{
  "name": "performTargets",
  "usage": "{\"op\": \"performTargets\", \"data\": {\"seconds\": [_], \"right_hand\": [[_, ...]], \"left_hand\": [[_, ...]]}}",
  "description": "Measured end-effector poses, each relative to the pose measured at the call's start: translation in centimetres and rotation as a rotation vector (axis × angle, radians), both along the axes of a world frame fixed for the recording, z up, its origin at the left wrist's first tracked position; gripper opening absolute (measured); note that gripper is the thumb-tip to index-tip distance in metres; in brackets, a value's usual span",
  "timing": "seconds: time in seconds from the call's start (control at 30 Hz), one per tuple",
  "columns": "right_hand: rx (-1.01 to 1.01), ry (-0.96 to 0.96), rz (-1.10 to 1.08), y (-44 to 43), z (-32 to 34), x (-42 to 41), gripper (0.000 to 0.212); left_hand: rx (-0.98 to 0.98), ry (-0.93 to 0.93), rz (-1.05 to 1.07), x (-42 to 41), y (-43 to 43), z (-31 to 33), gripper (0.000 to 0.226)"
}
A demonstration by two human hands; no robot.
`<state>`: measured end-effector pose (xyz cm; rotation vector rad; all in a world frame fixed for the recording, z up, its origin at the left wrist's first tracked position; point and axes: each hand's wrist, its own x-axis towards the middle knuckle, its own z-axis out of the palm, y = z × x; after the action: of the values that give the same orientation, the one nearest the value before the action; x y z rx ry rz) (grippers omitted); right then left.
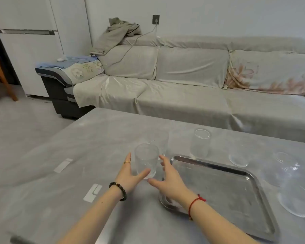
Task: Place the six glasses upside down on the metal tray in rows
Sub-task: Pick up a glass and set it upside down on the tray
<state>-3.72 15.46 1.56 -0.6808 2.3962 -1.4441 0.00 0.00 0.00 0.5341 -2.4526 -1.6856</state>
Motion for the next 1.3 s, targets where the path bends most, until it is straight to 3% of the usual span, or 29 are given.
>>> {"op": "performTargets", "data": {"seconds": [0.17,0.37,0.57,0.7,0.83,1.03,1.17,1.3], "right_hand": [[-0.106,-0.078,-0.138,-3.5,-3.0,-2.1,0.08],[-0.104,0.007,-0.206,-5.0,-4.4,-3.0,0.069],[-0.282,-0.029,-0.133,-1.9,-0.8,-1.6,0.068],[-0.409,-0.088,-0.153,3.4,1.6,-0.1,0.067],[-0.36,-0.048,-0.334,10.3,3.2,1.5,0.071],[-0.183,0.043,-0.534,18.7,4.2,1.4,0.068],[-0.084,0.06,-0.538,21.3,3.8,0.0,0.071],[0.0,0.102,-0.559,22.1,2.9,-2.1,0.083]], "left_hand": [[0.141,0.046,-0.025,-3.0,-0.5,-2.4,0.07],[0.092,0.127,0.101,-3.8,0.4,-2.4,0.067],[0.116,0.156,0.154,-2.2,2.9,1.1,0.063],[0.472,0.139,0.002,-1.3,7.9,4.7,0.064],[0.663,-0.068,-0.247,-1.1,13.7,6.0,0.05],[0.496,-0.36,-0.318,-2.0,19.8,5.7,0.079],[0.189,-0.317,-0.28,-3.2,21.9,4.9,0.071],[0.114,-0.234,-0.322,-4.7,23.4,4.0,0.054]]}}
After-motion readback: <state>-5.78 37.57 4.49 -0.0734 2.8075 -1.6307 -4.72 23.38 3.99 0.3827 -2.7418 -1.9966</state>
